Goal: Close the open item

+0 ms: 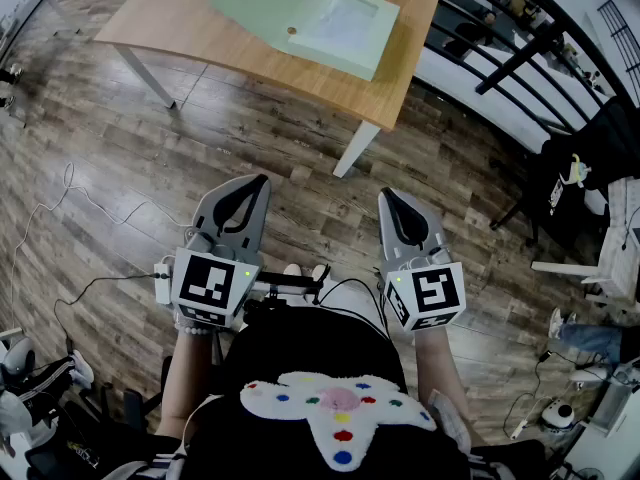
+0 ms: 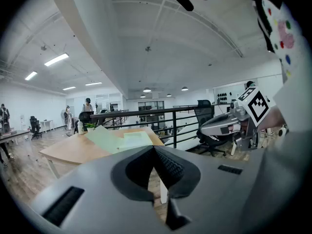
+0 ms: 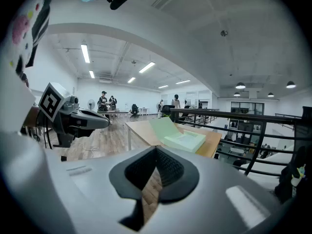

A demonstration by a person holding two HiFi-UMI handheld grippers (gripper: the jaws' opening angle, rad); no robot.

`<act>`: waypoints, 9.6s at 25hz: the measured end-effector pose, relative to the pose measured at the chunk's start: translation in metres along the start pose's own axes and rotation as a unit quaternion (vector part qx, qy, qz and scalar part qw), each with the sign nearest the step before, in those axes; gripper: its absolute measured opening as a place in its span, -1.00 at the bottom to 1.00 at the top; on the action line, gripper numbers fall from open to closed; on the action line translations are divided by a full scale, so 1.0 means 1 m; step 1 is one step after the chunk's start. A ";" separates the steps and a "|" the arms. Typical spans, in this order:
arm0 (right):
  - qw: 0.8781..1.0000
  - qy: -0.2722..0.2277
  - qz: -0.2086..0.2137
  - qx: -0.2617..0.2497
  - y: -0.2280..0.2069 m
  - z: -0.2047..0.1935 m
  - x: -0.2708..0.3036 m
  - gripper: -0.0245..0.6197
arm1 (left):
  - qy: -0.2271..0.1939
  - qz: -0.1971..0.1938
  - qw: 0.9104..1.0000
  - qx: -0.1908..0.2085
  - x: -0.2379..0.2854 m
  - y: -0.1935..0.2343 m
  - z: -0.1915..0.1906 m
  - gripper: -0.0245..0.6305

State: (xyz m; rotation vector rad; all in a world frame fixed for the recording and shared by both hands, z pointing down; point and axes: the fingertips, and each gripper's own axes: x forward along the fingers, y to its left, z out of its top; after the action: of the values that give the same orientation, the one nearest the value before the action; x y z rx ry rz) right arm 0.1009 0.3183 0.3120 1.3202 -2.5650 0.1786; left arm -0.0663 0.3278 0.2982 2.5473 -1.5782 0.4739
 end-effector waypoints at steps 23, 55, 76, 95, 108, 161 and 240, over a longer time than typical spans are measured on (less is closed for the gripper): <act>0.998 -0.050 -0.041 0.021 0.029 0.019 -0.008 -0.90 | -0.031 -0.032 0.999 0.016 -0.020 0.017 0.011 -0.91; 0.998 -0.055 -0.037 -0.017 0.006 0.028 0.054 -0.90 | -0.041 -0.010 0.999 0.015 0.002 0.058 0.013 -0.91; 0.999 -0.045 0.011 -0.029 -0.110 0.061 0.211 -0.90 | -0.025 0.044 0.999 -0.010 0.163 0.141 0.048 -0.91; 0.998 -0.040 0.038 -0.015 -0.205 0.085 0.306 -0.90 | -0.013 0.084 0.996 -0.021 0.270 0.187 0.082 -0.91; 0.998 -0.046 0.052 -0.015 -0.213 0.097 0.321 -0.90 | -0.016 0.095 0.995 -0.033 0.284 0.197 0.094 -0.91; 0.998 0.044 0.048 -0.009 -0.186 0.072 0.487 -0.90 | -0.001 0.137 0.916 -0.378 0.398 0.409 -0.070 -0.33; 0.977 0.142 -0.066 0.148 -0.260 -0.085 0.416 -0.25 | 0.104 -0.118 0.983 0.090 0.467 0.190 0.014 -0.81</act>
State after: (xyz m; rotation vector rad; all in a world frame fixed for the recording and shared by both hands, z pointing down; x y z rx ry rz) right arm 0.0944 -0.1397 0.5075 1.4380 -2.2635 0.6935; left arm -0.0401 -0.1611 0.4198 2.6631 -1.1941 0.8575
